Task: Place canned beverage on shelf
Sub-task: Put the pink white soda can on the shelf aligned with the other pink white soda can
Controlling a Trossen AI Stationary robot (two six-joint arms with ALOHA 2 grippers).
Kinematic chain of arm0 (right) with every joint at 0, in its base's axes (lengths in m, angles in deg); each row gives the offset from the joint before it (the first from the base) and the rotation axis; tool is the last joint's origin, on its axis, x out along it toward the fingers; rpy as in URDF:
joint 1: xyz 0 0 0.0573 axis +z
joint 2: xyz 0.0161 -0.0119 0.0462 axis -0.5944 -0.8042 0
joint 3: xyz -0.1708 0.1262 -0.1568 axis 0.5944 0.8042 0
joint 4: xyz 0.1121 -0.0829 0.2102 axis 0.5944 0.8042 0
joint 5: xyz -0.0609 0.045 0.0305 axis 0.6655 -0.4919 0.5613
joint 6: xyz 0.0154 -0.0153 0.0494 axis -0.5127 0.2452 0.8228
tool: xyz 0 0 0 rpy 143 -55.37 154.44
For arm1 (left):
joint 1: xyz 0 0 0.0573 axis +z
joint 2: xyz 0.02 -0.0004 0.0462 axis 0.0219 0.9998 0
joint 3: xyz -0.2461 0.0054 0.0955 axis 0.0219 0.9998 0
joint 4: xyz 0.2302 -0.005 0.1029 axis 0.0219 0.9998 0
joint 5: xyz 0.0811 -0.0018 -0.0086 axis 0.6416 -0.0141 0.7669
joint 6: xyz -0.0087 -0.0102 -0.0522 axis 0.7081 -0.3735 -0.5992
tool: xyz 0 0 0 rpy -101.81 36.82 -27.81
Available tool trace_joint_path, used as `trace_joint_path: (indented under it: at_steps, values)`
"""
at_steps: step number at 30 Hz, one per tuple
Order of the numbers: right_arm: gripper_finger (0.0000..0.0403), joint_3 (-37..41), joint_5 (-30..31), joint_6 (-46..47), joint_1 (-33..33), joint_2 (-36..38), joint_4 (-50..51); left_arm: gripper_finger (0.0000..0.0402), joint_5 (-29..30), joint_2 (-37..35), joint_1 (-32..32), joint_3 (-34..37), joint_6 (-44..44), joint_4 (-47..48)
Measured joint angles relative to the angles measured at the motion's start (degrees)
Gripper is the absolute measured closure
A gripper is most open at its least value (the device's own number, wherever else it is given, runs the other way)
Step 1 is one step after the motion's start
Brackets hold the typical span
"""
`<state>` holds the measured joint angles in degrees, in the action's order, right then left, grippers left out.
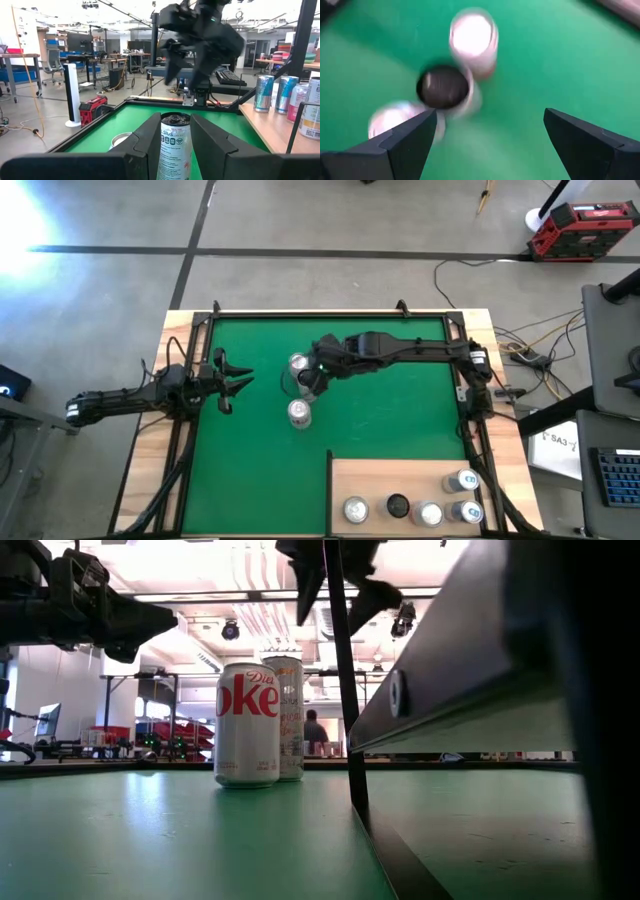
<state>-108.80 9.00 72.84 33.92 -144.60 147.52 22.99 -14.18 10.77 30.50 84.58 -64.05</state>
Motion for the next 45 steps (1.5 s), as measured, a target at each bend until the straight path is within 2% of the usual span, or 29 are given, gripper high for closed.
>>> trace_joint_path:
  at_steps: [4,7,17,27,38,45]
  values:
    - [0.0044,0.0,1.57,-0.52,-3.01,-0.5,-5.25,0.0313,0.0,0.01,0.0,0.0,0.0,-0.01]
    - [0.0043,0.08,1.39,1.53,-4.45,-1.54,-5.65,0.0313,0.0,0.01,0.0,0.0,0.0,-0.01]
    - [0.0004,-1.31,4.41,6.16,-5.75,-6.43,-8.97,0.0313,0.0,0.02,0.01,0.0,0.01,0.28]
    - [0.0003,-1.16,3.83,-1.41,-5.15,-9.43,-20.42,0.0313,0.0,0.02,0.01,0.0,0.0,0.25]
    - [0.0003,-1.84,3.47,-1.0,-4.98,-13.73,-21.97,0.0313,0.0,0.02,0.01,0.0,0.0,0.21]
    - [0.0003,-1.84,3.42,-1.27,-4.98,-13.99,-21.89,0.0313,0.0,0.02,0.01,0.0,0.01,0.2]
